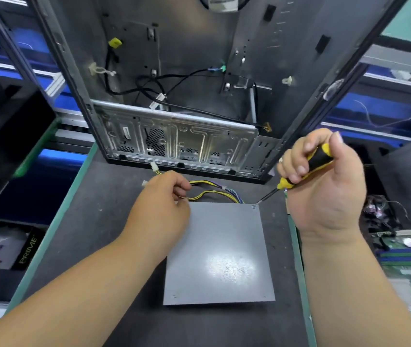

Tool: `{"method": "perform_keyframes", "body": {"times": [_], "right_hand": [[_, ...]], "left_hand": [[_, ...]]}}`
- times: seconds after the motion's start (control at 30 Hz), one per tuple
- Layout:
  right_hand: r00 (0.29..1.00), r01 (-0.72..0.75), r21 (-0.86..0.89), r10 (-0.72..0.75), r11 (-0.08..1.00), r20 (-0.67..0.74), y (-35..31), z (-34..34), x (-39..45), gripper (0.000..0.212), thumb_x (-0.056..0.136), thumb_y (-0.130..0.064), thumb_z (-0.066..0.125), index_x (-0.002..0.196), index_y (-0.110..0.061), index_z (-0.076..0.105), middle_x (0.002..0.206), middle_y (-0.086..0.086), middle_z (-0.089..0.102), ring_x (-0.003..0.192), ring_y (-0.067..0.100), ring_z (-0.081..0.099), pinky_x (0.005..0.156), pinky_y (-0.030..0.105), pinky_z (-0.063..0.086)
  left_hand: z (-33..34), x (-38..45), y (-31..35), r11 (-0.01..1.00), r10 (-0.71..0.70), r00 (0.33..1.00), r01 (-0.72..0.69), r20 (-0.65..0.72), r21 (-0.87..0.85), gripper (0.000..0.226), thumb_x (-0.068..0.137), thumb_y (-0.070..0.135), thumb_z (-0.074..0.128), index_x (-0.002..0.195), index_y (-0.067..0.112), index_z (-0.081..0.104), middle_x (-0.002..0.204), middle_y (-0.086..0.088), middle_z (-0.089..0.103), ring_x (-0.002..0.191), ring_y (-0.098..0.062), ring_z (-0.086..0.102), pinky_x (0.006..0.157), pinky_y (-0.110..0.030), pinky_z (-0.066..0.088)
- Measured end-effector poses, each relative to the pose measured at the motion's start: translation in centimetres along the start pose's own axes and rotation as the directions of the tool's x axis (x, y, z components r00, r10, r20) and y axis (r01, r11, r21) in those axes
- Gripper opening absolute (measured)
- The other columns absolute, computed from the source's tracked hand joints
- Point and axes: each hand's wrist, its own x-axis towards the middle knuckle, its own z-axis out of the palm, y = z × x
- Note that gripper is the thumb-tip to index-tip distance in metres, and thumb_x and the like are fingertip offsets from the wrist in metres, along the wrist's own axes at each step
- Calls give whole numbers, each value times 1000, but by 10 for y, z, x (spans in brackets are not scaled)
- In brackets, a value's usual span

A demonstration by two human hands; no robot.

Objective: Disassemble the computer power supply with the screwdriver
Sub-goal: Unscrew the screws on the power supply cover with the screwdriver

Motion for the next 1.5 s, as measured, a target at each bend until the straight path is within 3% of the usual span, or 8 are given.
{"method": "perform_keyframes", "body": {"times": [0.1, 0.27, 0.6, 0.77, 1.0, 1.1, 1.3, 1.5], "right_hand": [[1000, 6, 21, -7, 1000, 22, -1, -4, 1, 28, 97, -25, 33, 76, -12, 45, 55, 0, 37, 51, 17, 27, 55, 33, 21], [998, 6, 23, -8, 1000, 57, 0, -5, 1, 26, 95, -23, 35, 75, -12, 47, 54, 0, 37, 50, 17, 28, 54, 33, 21], [990, -7, -58, 15, 998, 141, 3, -8, 6, 24, 98, -21, 33, 80, -13, 48, 57, 1, 37, 51, 18, 28, 53, 34, 20], [969, -47, -48, 57, 998, 241, -2, -13, 9, 17, 96, -20, 35, 83, -13, 43, 57, 2, 38, 50, 16, 29, 52, 33, 20], [906, -98, -103, 131, 990, 402, -3, -5, 12, 13, 87, -24, 43, 79, -14, 40, 57, -1, 39, 51, 13, 29, 50, 23, 26], [921, -135, -115, 168, 984, 352, -4, -4, 16, 13, 91, -19, 40, 79, -12, 40, 57, 1, 40, 50, 16, 31, 49, 25, 26], [964, -176, -194, 209, 965, 163, -6, -2, 18, 29, 99, -32, 46, 82, -14, 62, 70, 2, 57, 65, 16, 55, 66, 28, 50], [979, -147, -153, 166, 977, 119, 7, 20, 8, 39, 97, -35, 38, 69, -13, 54, 55, -1, 39, 53, 15, 32, 52, 22, 30]], "left_hand": [[8, -4, 23, 937, 251, 958, -276, 138, 214, 26, 83, 13, 63, 102, 30, 61, 104, 14, 53, 102, -8, 53, 88, -29, 45], [43, -6, 43, 908, 268, 903, -353, 334, 227, 33, 86, 32, 68, 118, 30, 59, 114, 15, 51, 115, -10, 46, 99, -31, 41], [64, 8, 41, 936, 254, 945, -294, 206, 194, 6, 83, 38, 72, 84, 36, 67, 84, 20, 57, 84, 6, 51, 66, -14, 37], [65, 7, 40, 948, 255, 952, -281, 171, 150, 7, 79, 35, 77, 82, 32, 72, 82, 19, 60, 85, 6, 53, 65, -8, 37], [65, 7, 41, 952, 237, 961, -259, 144, 160, 5, 79, 34, 78, 79, 32, 73, 79, 18, 61, 84, 2, 55, 69, -16, 44], [66, 8, 41, 951, 230, 961, -256, 154, 176, 6, 79, 35, 76, 78, 34, 71, 80, 18, 61, 84, 2, 55, 70, -17, 45], [65, 9, 41, 947, 240, 954, -271, 180, 175, 5, 81, 35, 74, 83, 31, 72, 87, 16, 64, 87, -2, 56, 77, -27, 50], [65, 10, 41, 939, 257, 947, -292, 193, 180, 3, 80, 30, 72, 83, 30, 71, 88, 14, 65, 87, -4, 58, 76, -32, 51]]}}
